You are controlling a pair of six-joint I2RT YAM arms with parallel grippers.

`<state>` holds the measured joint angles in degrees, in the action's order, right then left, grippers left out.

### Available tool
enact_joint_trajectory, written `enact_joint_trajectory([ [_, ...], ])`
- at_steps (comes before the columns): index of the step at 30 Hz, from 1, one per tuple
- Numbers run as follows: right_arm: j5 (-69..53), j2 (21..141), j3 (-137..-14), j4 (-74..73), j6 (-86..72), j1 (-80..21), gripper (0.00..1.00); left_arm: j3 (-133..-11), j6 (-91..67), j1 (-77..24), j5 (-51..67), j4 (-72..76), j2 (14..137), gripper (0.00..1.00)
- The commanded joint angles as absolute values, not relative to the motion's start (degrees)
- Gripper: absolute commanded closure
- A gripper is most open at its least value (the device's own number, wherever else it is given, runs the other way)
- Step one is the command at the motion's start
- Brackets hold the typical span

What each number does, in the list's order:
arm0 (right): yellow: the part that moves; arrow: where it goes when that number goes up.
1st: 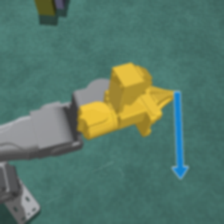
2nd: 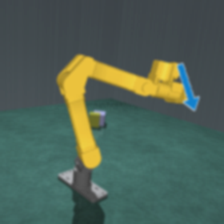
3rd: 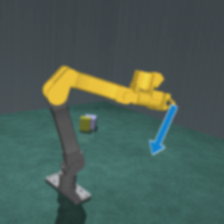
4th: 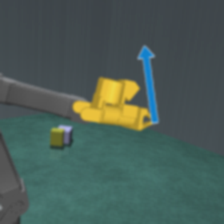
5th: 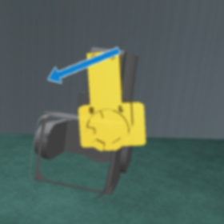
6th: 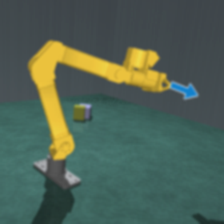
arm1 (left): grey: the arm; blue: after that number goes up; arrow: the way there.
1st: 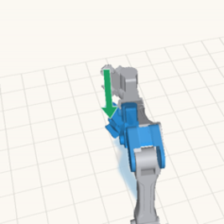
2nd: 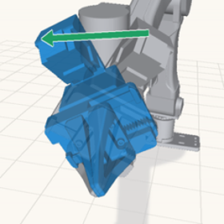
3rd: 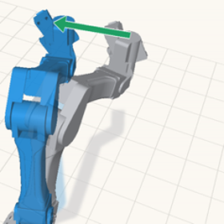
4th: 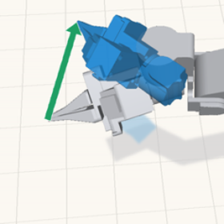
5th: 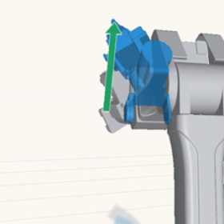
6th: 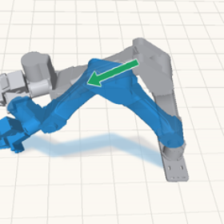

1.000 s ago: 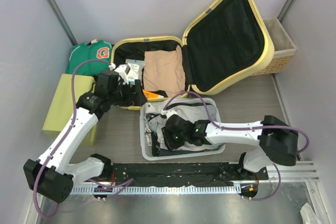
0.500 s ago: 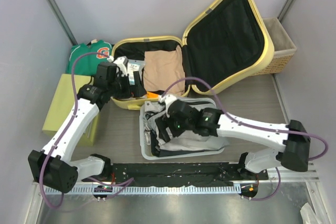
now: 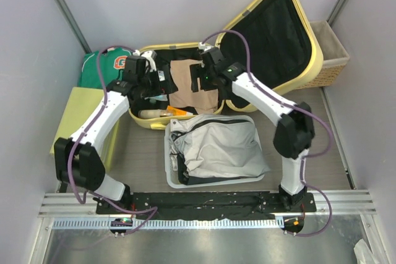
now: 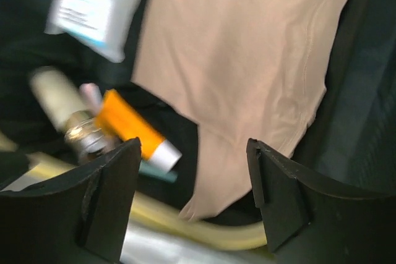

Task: Open, take out, and arrange the luggage
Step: Pick up the clothes from the luggage.

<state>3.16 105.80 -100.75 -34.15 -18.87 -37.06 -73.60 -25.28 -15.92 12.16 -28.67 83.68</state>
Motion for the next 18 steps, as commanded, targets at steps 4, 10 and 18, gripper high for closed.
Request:
enact_joint_trajectory([
  [4,10.9,121.1,-117.7,-42.4,-14.9,-35.4,0.24,-78.0,-24.9,-15.3,13.2,-17.7,93.1,0.02],
  [10,15.2,130.5,-125.5,-44.6,-15.3,-35.2,0.20,-83.9,-26.0,-15.5,9.1,-14.3,104.7,0.07],
  [18,12.3,131.4,-125.1,-43.5,-16.0,-33.9,0.17,-94.3,-25.5,-15.9,3.4,-11.8,118.6,0.11],
])
